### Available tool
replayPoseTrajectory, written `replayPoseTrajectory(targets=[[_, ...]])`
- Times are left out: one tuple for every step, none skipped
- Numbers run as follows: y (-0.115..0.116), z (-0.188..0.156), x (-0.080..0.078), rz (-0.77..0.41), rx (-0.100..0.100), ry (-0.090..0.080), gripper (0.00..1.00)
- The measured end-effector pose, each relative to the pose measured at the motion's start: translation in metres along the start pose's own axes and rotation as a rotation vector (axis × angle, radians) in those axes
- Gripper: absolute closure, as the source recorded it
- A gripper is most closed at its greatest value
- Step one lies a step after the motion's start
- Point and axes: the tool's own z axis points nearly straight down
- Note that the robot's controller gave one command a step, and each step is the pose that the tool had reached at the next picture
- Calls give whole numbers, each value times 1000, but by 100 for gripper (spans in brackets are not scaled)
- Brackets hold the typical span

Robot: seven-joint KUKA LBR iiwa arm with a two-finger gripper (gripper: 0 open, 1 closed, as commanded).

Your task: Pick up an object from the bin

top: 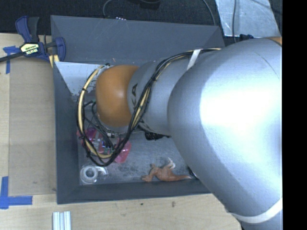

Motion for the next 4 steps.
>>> replayPoseTrajectory(targets=[[8, 3, 7, -14, 2, 4, 100], [8, 3, 7, -14, 2, 4, 100], [7, 0, 8, -13, 4, 6, 100], [6, -21, 9, -13, 8, 12, 100]])
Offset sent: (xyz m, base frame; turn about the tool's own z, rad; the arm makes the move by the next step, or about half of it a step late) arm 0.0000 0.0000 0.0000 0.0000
